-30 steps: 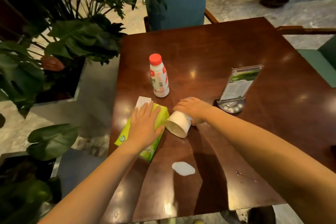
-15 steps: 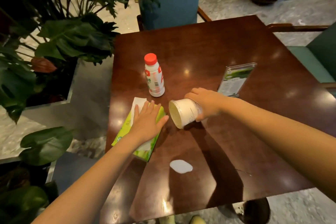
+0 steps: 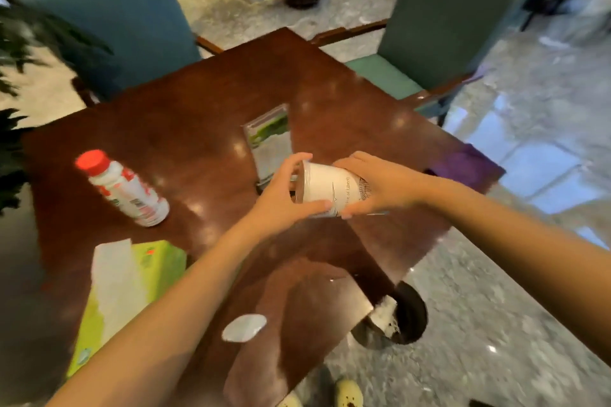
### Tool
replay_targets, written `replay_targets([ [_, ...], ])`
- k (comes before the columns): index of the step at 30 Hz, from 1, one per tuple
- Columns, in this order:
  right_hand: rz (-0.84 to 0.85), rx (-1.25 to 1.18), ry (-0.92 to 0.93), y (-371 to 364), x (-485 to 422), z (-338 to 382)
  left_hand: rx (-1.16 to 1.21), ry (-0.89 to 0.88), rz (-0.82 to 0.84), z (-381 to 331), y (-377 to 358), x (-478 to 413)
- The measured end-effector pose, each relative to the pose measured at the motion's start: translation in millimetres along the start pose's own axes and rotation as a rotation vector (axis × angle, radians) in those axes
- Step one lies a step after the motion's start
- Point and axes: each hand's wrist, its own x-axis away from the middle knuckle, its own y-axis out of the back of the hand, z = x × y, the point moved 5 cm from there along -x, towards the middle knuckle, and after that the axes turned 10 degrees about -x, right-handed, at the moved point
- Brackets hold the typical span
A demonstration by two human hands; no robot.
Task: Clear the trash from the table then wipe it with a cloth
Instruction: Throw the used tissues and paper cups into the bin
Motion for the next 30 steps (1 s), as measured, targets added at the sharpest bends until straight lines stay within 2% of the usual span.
replay_targets([
  [4, -0.040, -0.093, -0.116, 10.6, 52.0, -53.0, -0.081, -0.128, 0.140, -27.2, -64.9, -30.3],
  [8, -0.105, -0.108, -0.255, 9.8, 97.0, -108.6, -0.169, -0.134, 0.279, -38.5, -130.1, -50.3],
  [11, -0.167, -0.132, -0.335, 2.4, 129.3, -145.8, -0.243, -0.163, 0.454, -36.7, -176.8, -61.1],
  [14, -0.244, -0.167, -0.437, -15.1, 171.1, -190.6, -0.457, -0.268, 0.551, -30.5, -218.6, -72.9],
  [17, -0.291, -0.216, -0.569, -40.0, 204.4, -228.0, -0.828, -0.283, 0.504, -14.2, -236.4, -86.7],
  [19, -0.323, -0.248, -0.634, -61.5, 215.7, -242.6, -0.990, -0.274, 0.474, -1.5, -241.5, -89.8],
  [22, -0.347, -0.298, -0.765, -106.0, 228.4, -283.0, -1.065, -0.303, 0.449, 10.4, -265.9, -89.1],
  [26, -0.290, -0.369, -0.913, -173.5, 221.0, -329.4, -1.122, -0.331, 0.404, 25.5, -277.0, -85.1],
  [30, -0.230, -0.400, -0.977, -234.0, 187.8, -362.9, -1.129, -0.385, 0.334, 27.6, -277.8, -83.8],
])
